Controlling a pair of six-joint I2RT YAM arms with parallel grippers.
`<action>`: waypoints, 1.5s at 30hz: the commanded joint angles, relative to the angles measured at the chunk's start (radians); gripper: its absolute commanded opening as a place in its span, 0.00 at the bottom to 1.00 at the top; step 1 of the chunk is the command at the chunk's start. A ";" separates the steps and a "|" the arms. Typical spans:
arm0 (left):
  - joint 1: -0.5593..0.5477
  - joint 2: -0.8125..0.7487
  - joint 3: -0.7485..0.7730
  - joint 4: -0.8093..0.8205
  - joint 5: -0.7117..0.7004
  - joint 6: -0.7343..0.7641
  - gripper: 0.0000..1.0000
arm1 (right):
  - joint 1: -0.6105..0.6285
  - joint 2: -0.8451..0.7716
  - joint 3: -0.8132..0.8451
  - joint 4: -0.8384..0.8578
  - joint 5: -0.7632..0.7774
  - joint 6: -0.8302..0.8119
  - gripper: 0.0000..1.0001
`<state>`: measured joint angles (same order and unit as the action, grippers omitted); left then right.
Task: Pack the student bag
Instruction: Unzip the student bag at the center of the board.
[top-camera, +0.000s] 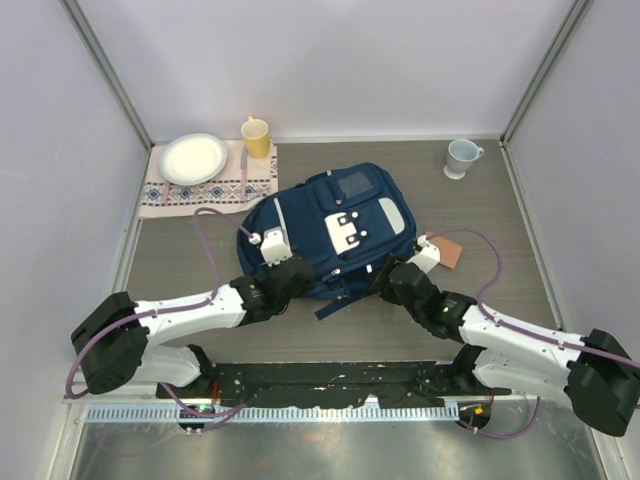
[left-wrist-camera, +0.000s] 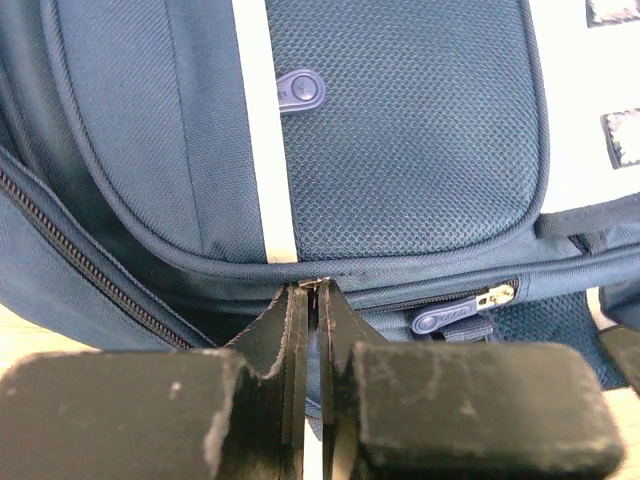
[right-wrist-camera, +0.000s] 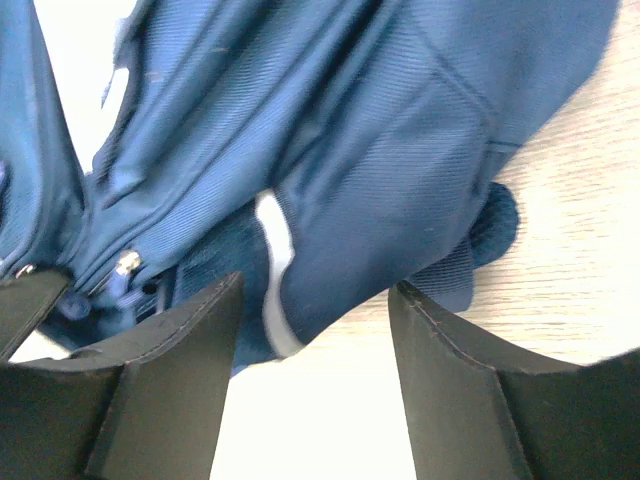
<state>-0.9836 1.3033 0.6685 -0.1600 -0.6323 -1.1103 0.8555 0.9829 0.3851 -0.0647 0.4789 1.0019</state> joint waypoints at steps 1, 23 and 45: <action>0.010 -0.068 0.006 0.117 -0.014 0.191 0.00 | 0.010 -0.105 0.097 -0.095 -0.104 -0.126 0.68; 0.010 -0.098 0.063 0.185 0.261 0.309 0.00 | 0.005 -0.087 0.169 0.059 -0.355 -0.011 0.69; 0.010 -0.065 0.100 0.224 0.497 0.365 0.00 | 0.005 0.082 0.147 0.253 -0.242 0.145 0.56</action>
<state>-0.9730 1.2461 0.7078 -0.0532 -0.1993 -0.7712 0.8562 1.0611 0.5510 0.1074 0.1509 1.0966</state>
